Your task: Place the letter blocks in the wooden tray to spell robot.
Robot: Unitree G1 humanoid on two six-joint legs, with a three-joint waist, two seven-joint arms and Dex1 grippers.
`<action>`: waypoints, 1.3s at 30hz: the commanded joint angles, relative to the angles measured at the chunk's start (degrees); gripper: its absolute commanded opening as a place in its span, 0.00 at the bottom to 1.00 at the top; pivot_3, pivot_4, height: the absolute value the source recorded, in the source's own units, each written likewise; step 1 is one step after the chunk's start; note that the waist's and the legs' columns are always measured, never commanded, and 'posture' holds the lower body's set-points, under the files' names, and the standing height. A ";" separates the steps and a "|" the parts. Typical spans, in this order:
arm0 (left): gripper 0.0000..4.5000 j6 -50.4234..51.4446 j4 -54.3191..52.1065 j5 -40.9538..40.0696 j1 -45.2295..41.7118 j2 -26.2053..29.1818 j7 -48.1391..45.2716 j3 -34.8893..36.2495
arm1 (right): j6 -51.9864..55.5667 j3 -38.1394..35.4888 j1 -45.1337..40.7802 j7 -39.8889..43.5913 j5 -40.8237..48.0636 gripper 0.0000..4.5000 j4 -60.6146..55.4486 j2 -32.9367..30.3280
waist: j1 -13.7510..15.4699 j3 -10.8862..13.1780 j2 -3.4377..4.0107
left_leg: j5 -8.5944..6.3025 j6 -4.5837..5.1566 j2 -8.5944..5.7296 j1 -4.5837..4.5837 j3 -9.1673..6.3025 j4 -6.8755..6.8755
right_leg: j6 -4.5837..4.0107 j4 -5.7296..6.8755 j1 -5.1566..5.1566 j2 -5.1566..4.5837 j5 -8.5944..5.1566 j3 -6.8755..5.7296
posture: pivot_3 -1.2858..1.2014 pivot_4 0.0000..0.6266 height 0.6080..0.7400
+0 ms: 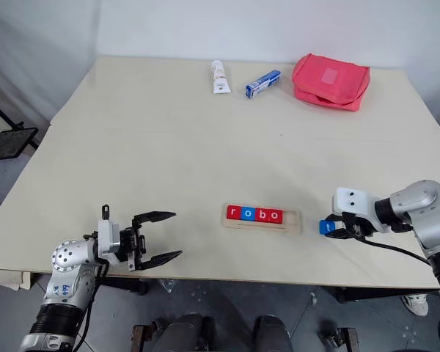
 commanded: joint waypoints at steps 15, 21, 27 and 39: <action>1.00 -1.52 3.52 0.05 -4.19 -0.79 -0.81 -0.89 | 23.28 0.97 -5.59 -2.59 4.39 0.32 -17.09 4.53 | 1.07 0.01 0.02 | -0.01 0.02 -0.09 -0.10 -0.12 -0.01 | 0.01 0.08 -0.12 -0.06 0.01 -0.03 | 0.52 0.24 1.00; 1.00 -1.72 3.22 -0.02 -3.62 -0.69 -0.51 -0.76 | 22.04 2.31 -6.16 -1.86 3.78 0.32 -16.02 4.84 | 0.91 0.01 0.02 | -0.01 0.02 -0.08 -0.10 -0.10 -0.01 | 0.01 0.08 -0.12 -0.05 0.01 -0.10 | 0.52 0.24 1.00; 1.00 -1.78 3.11 0.06 -3.51 -0.87 -0.23 -0.91 | 21.50 2.80 -5.93 -2.36 3.55 0.32 -15.52 5.33 | 0.90 0.01 0.02 | -0.01 0.02 -0.08 -0.10 -0.10 -0.01 | 0.01 0.09 -0.11 -0.06 0.01 -0.12 | 0.52 0.24 1.00; 1.00 -2.19 4.00 0.20 -4.25 -1.11 -0.19 -0.99 | 21.02 2.91 -6.62 -3.40 2.61 0.99 -14.57 6.30 | 0.83 0.01 0.02 | -0.01 0.02 -0.08 -0.10 -0.10 -0.01 | 0.01 0.09 -0.11 -0.06 0.01 -0.15 | 0.52 0.24 1.00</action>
